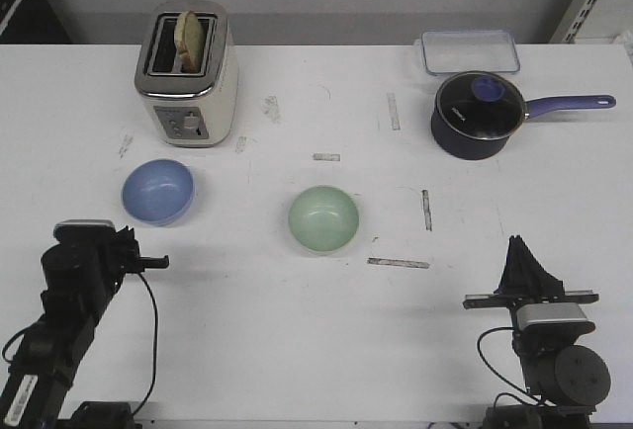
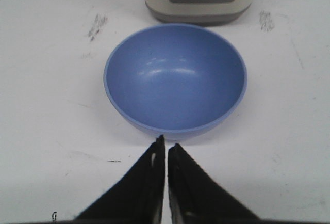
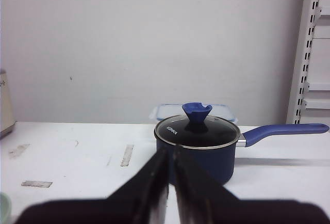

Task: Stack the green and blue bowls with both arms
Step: 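Reach the left gripper forward and grip the rim of the light blue bowl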

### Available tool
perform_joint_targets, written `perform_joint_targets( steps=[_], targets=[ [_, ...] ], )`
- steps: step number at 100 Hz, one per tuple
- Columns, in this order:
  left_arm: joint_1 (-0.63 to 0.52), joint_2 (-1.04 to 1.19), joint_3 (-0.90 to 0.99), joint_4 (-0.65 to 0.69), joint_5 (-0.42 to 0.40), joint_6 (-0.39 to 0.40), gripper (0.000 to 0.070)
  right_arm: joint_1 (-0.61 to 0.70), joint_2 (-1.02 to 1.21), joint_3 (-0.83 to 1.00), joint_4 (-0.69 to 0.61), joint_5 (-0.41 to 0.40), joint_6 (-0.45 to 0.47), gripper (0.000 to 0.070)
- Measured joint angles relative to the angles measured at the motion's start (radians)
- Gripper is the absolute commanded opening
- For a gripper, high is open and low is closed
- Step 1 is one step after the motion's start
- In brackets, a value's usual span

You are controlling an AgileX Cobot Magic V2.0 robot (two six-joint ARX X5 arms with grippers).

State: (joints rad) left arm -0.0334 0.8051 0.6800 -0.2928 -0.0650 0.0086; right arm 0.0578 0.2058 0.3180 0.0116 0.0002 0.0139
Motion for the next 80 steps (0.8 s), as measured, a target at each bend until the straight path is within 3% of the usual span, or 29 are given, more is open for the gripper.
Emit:
perform_joint_targets(
  steps=[15,45,51,61,66,80],
  targets=[
    [0.002,0.15,0.122,-0.054,0.0,-0.011,0.0001,0.0,0.0,0.0,0.0,0.0,0.0,0.0008],
    [0.058,0.438,0.357,-0.258,0.026,-0.158,0.0016,0.0,0.0,0.0,0.0,0.0,0.0,0.0007],
    [0.078,0.492,0.418,-0.302,0.063,-0.167,0.0119,0.0,0.0,0.0,0.0,0.0,0.0,0.0007],
    [0.114,0.584,0.525,-0.38,0.092,-0.18,0.0421,0.0,0.0,0.0,0.0,0.0,0.0,0.0008],
    [0.132,0.632,0.575,-0.417,0.093,-0.181,0.053,0.0,0.0,0.0,0.0,0.0,0.0,0.0007],
    [0.172,0.752,0.705,-0.514,0.096,-0.182,0.056,0.0,0.0,0.0,0.0,0.0,0.0,0.0007]
  ],
)
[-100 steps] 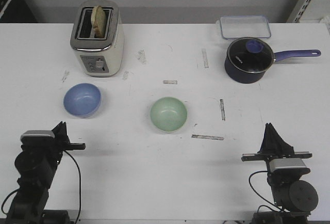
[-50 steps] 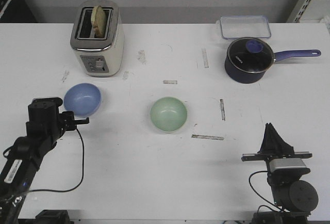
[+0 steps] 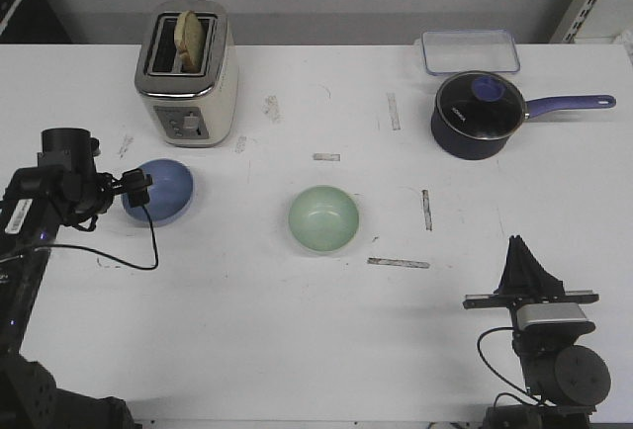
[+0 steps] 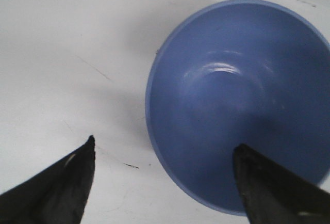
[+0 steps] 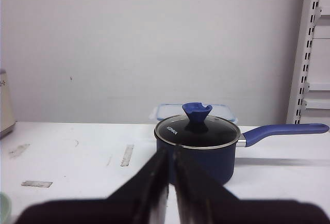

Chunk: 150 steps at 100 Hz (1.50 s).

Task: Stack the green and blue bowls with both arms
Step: 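Reach the left gripper forward and grip the rim of the light blue bowl, then lift the blue bowl with the left gripper and carry it over the green bowl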

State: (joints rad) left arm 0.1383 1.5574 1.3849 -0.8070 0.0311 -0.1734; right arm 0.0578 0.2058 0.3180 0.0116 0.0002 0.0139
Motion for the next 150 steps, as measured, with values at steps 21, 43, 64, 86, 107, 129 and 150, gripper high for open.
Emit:
perform_joint_targets(
  steps=[21,43,64,86,107,129,150],
  targets=[
    [0.047,0.13,0.087,-0.044,0.1,-0.002,0.0435,0.0,0.0,0.0,0.0,0.0,0.0,0.0007],
    [0.049,0.25,0.086,-0.038,0.127,-0.013,0.0313,0.0,0.0,0.0,0.0,0.0,0.0,0.0008],
    [0.048,0.283,0.086,-0.018,0.127,-0.018,0.0065,0.0,0.0,0.0,0.0,0.0,0.0,0.0007],
    [0.045,0.284,0.136,-0.069,0.13,-0.022,0.0,0.0,0.0,0.0,0.0,0.0,0.0,0.0007],
    [-0.013,0.284,0.287,-0.157,0.156,-0.024,0.0,0.0,0.0,0.0,0.0,0.0,0.0,0.0008],
    [-0.172,0.284,0.334,-0.154,0.292,-0.027,0.0,0.0,0.0,0.0,0.0,0.0,0.0,0.0008],
    [-0.371,0.284,0.334,-0.089,0.367,-0.028,0.0,0.0,0.0,0.0,0.0,0.0,0.0,0.0008]
  ],
)
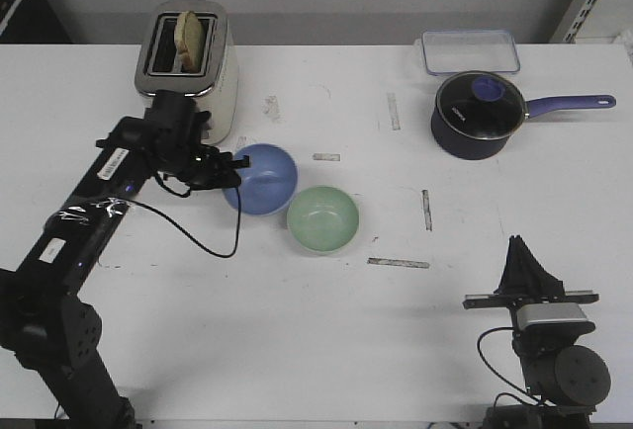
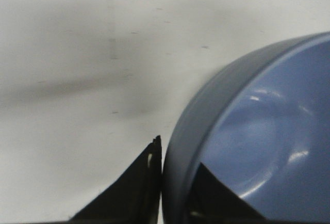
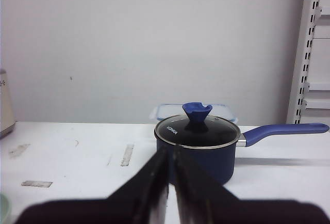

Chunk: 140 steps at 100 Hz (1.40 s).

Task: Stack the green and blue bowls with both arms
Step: 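Lift the blue bowl with the left gripper and carry it over the green bowl, then lower the blue bowl into the green bowl and open the left gripper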

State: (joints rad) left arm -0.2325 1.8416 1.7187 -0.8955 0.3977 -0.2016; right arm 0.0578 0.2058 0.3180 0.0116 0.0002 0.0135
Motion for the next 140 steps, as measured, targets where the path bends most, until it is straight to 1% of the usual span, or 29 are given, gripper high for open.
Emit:
perform_joint_targets(
  steps=[16,35,50,75,77,79,82,88,91,95,99,104,140],
  targets=[
    [-0.114,0.002,0.0,0.048,0.003,0.0,0.0,0.0,0.0,0.0,0.0,0.0,0.0,0.0008],
    [-0.208,0.031,0.0,0.098,0.003,0.0,0.0001,0.0,0.0,0.0,0.0,0.0,0.0,0.0007],
    [-0.239,0.041,0.0,0.142,0.003,-0.004,0.0001,0.0,0.0,0.0,0.0,0.0,0.0,0.0008],
    [-0.259,0.067,0.0,0.142,0.002,-0.01,0.0009,0.0,0.0,0.0,0.0,0.0,0.0,0.0008],
    [-0.262,0.071,0.0,0.141,0.002,-0.011,0.0022,0.0,0.0,0.0,0.0,0.0,0.0,0.0007],
    [-0.265,0.074,0.0,0.14,0.002,-0.011,0.0054,0.0,0.0,0.0,0.0,0.0,0.0,0.0008],
    [-0.27,0.078,0.0,0.14,0.002,-0.011,0.0123,0.0,0.0,0.0,0.0,0.0,0.0,0.0008],
    [-0.278,0.084,0.0,0.14,0.003,-0.012,0.0297,0.0,0.0,0.0,0.0,0.0,0.0,0.0008],
    [-0.282,0.084,0.0,0.14,0.003,-0.016,0.0374,0.0,0.0,0.0,0.0,0.0,0.0,0.0008],
    [-0.286,0.084,0.0,0.141,0.003,-0.016,0.0453,0.0,0.0,0.0,0.0,0.0,0.0,0.0008],
    [-0.29,0.084,0.0,0.145,0.003,-0.018,0.0503,0.0,0.0,0.0,0.0,0.0,0.0,0.0007],
    [-0.293,0.084,0.0,0.147,0.003,-0.018,0.0534,0.0,0.0,0.0,0.0,0.0,0.0,0.0008],
    [-0.303,0.034,0.0,0.141,0.003,-0.003,0.0531,0.0,0.0,0.0,0.0,0.0,0.0,0.0007]
  ],
)
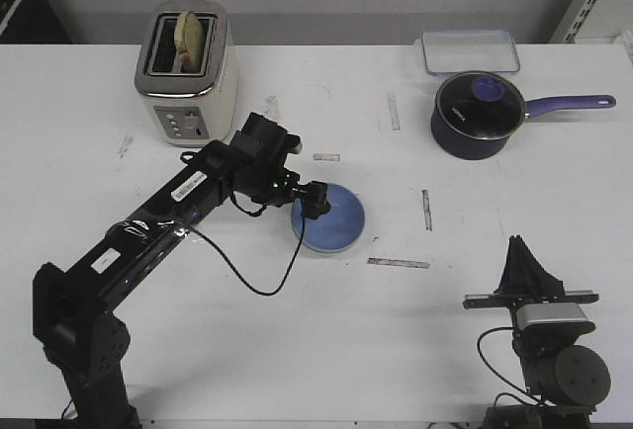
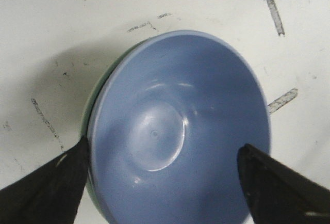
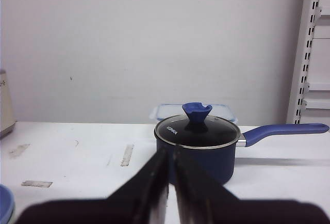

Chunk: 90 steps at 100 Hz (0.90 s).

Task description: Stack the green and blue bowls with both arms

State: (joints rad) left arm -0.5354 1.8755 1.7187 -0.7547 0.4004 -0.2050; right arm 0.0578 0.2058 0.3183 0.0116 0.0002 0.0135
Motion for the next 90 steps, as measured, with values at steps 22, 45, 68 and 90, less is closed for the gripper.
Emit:
perform_joint_targets(
  steps=[22,45,68,90],
  targets=[
    [0.003,-0.071,0.0,-0.001,-0.09,0.046,0.0529,0.0,0.0,0.0,0.0,0.0,0.0,0.0008],
    [0.032,-0.194,-0.106,0.122,-0.19,0.089,0.0439,0.0,0.0,0.0,0.0,0.0,0.0,0.0008],
    [0.077,-0.359,-0.357,0.405,-0.197,0.113,0.0173,0.0,0.0,0.0,0.0,0.0,0.0,0.0007],
    [0.153,-0.557,-0.663,0.723,-0.198,0.114,0.0,0.0,0.0,0.0,0.0,0.0,0.0,0.0007]
  ],
)
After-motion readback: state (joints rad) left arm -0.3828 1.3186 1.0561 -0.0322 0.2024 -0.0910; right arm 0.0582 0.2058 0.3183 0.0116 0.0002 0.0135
